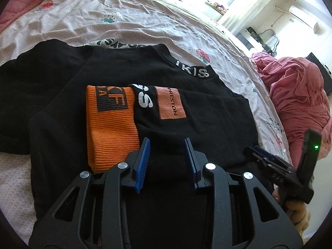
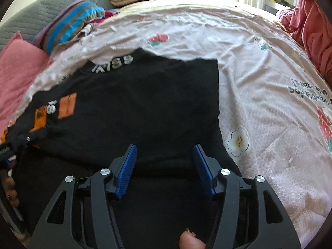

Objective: Fold small clothes
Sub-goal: 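Move the left tool to the orange cuff of the other sleeve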

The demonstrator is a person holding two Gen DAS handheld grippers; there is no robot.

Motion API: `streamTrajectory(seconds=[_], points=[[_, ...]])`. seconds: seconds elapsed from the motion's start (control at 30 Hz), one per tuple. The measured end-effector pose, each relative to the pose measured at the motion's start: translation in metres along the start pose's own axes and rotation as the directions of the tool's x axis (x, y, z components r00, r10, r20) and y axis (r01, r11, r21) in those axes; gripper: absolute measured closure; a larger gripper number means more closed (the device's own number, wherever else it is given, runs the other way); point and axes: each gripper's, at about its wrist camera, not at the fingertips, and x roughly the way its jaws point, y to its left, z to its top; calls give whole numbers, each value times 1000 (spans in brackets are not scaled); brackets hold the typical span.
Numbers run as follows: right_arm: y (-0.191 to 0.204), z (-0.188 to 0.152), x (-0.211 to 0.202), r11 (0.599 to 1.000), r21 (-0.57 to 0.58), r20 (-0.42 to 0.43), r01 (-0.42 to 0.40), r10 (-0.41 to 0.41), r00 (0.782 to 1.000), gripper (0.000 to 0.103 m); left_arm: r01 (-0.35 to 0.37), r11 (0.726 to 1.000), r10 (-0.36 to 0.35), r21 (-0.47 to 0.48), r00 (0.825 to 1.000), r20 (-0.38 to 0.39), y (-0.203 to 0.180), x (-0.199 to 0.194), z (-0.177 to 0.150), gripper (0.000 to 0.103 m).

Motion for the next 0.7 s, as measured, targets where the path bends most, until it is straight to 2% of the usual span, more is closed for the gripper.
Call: streamTrajectory(seconds=[0.07,0.13,0.23,0.4,0.53,0.63,0.7], points=[[2,-1,-1,1000,-8,8,4,-4,1000,46,0,1000,0,2,1000,7,0,-1,-1,77],[1,-1,-4,1000,5,17,-23,23,1000,40,7,1000,-7,1,1000,15,-1,-5,-1,74],[-4,-1,-11,997,37,38,-63,61,997,32,11,1000,-12,16,999,34,-8,-11,0,65],[-6,-3,-24,996,53,67,-78,74,995,26,-20,999,16,49,997,75,-19,-22,0,54],[-8,-4,-32,992,68,84,-103,97,992,20,-28,999,24,33,994,102,-16,-30,-1,46],[-8,-3,-36,990,76,93,-116,109,990,16,-34,999,32,21,993,118,-14,-35,0,33],[-7,-3,-38,989,80,95,-125,118,989,13,-56,998,54,9,989,135,-13,-40,0,18]])
